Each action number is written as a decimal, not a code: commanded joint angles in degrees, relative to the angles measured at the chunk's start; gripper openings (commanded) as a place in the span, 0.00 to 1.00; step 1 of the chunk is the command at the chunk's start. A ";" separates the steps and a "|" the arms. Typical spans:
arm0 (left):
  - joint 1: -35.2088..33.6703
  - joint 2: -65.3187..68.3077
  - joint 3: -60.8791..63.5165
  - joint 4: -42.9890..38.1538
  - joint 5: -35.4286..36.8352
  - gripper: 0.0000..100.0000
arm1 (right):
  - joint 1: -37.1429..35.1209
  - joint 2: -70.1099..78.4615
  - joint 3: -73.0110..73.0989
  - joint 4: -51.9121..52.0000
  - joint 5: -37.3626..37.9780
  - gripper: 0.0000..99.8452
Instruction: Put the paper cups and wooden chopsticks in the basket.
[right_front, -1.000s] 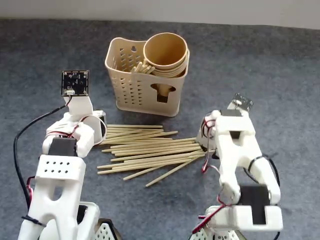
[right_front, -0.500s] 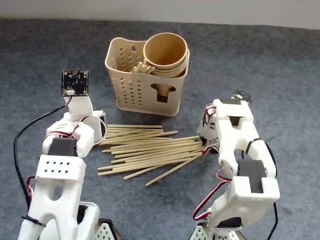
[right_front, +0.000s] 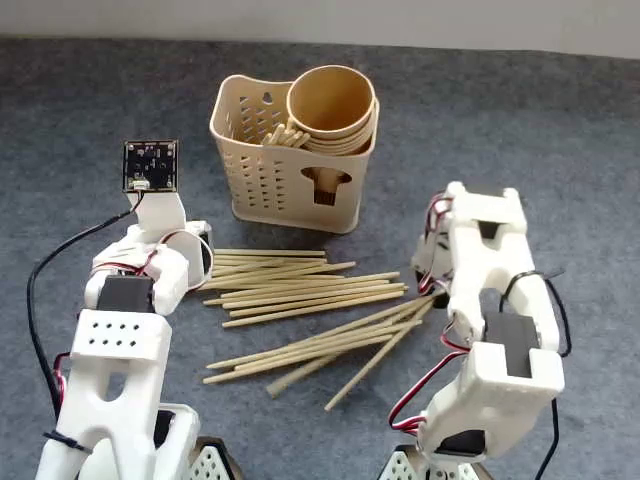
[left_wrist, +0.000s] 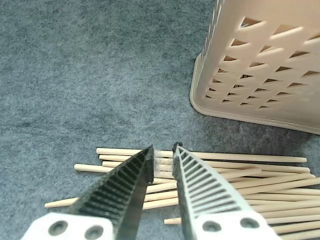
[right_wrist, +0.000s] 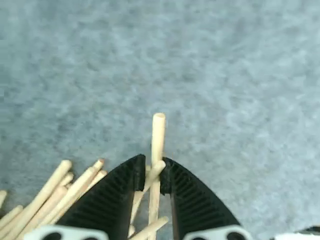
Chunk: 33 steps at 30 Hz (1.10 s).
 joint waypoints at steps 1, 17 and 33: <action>-0.31 -1.54 -0.57 -1.05 0.00 0.08 | 2.68 -0.22 -6.37 7.52 0.18 0.00; -0.22 -1.54 -0.57 -1.05 0.00 0.08 | 1.45 -17.27 -6.64 8.13 -0.35 0.00; -0.31 -1.54 -0.57 -1.05 0.00 0.08 | -4.88 -34.33 -6.99 8.57 -0.44 0.00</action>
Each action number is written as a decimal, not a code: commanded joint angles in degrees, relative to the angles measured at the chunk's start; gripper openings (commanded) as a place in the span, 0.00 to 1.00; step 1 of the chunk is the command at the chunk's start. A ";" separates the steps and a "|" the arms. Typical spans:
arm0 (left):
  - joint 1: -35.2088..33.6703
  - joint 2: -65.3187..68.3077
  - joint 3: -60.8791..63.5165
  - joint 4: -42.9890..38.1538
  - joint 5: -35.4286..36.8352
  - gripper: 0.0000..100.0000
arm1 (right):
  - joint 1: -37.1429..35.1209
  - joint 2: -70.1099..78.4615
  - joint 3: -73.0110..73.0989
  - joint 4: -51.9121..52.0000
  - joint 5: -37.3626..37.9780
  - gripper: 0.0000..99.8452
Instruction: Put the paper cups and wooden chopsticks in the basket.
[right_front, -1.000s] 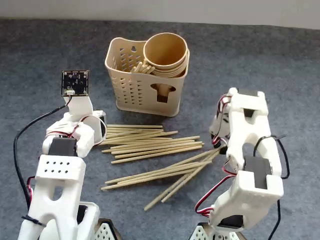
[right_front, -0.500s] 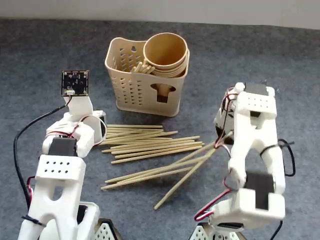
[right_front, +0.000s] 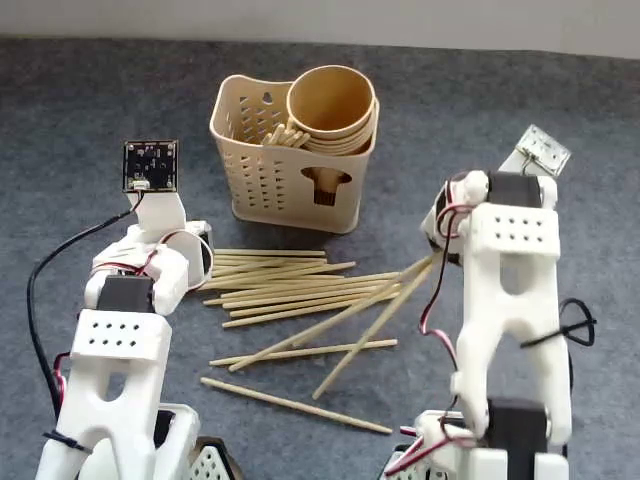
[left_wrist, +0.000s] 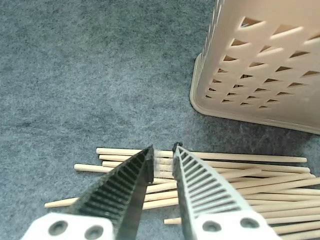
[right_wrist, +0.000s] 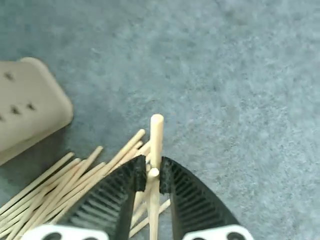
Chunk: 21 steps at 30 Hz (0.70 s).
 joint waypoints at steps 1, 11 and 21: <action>-0.31 -1.54 -0.57 -1.05 0.00 0.08 | -3.12 -9.80 -2.33 0.22 -0.44 0.00; -0.31 -1.54 -0.66 -1.05 0.00 0.08 | -7.87 -21.85 -2.51 -3.82 2.73 0.00; -0.31 -1.54 -0.66 -1.05 0.00 0.08 | -13.76 -29.23 -2.24 -3.47 4.66 0.00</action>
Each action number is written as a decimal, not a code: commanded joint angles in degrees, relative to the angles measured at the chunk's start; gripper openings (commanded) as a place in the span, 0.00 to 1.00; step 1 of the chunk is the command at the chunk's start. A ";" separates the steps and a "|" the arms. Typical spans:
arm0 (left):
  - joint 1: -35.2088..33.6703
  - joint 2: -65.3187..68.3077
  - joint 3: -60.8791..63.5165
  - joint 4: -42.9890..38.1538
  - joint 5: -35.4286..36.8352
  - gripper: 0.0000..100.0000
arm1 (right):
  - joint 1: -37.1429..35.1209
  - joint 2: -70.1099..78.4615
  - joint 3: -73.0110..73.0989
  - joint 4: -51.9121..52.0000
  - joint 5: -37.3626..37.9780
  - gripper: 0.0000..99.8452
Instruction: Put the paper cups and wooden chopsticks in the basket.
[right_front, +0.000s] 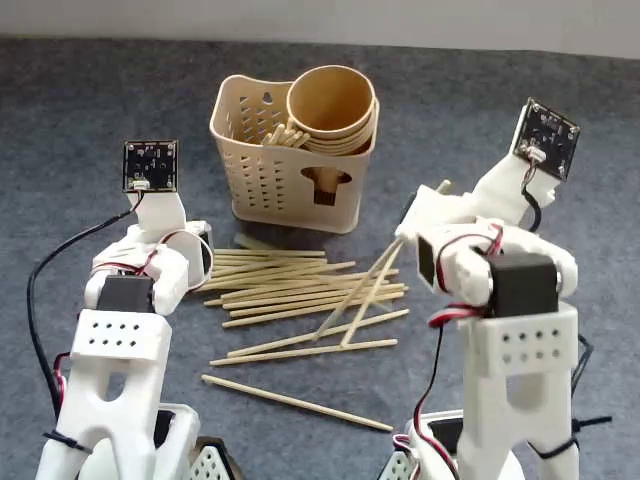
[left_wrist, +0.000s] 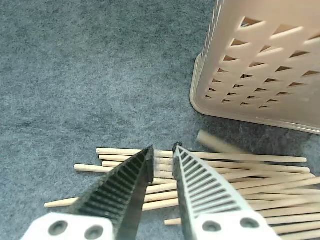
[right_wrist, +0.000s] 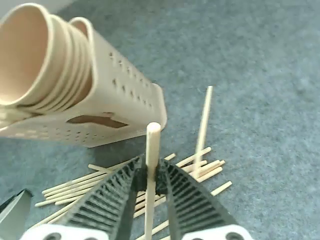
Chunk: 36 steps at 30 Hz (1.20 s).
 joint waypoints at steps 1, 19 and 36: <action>-0.31 -1.54 -0.66 -1.05 0.00 0.08 | -3.65 -4.26 -2.15 -1.27 0.88 0.00; -0.31 -1.54 -0.66 -1.05 0.00 0.08 | -8.84 -4.79 -14.64 -1.71 6.42 0.00; -0.31 -1.54 -0.66 -1.05 0.00 0.08 | -22.46 -4.79 -7.16 -50.95 26.20 0.00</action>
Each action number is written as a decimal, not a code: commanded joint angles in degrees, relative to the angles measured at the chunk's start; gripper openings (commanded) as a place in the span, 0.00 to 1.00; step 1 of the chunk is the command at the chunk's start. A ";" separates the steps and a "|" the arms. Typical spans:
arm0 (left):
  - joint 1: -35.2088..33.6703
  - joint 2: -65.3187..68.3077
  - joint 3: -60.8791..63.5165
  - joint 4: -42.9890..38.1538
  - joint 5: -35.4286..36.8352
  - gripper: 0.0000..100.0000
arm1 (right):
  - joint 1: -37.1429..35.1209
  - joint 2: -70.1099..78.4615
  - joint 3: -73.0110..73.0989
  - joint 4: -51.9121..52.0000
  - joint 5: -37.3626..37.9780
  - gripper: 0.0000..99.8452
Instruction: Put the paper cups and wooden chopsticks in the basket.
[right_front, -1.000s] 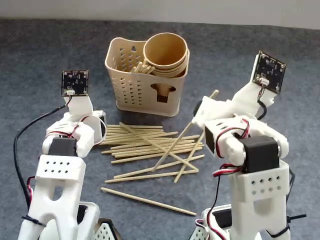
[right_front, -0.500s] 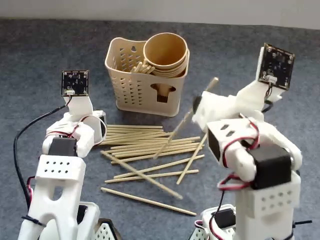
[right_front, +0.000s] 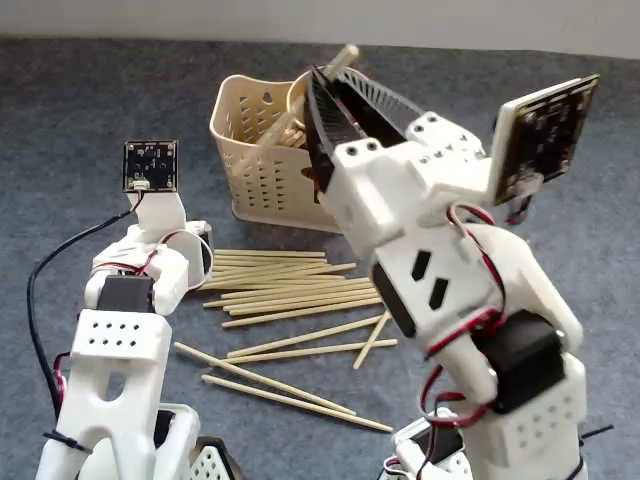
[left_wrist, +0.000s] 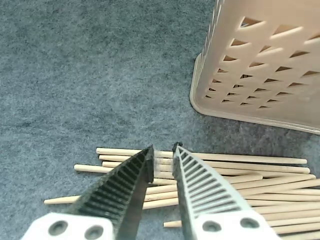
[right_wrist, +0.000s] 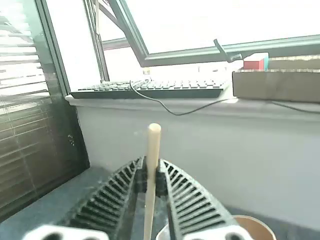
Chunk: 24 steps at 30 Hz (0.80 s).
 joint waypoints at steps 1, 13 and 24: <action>-0.31 -1.54 -0.66 -1.05 0.00 0.08 | -0.75 -1.01 7.34 -15.69 5.27 0.00; -0.40 -1.54 -0.66 -1.05 0.00 0.08 | -0.92 -0.92 30.81 -46.99 15.56 0.00; -0.40 -1.54 -0.66 -1.05 0.00 0.08 | -0.92 6.02 35.21 -41.54 15.74 0.09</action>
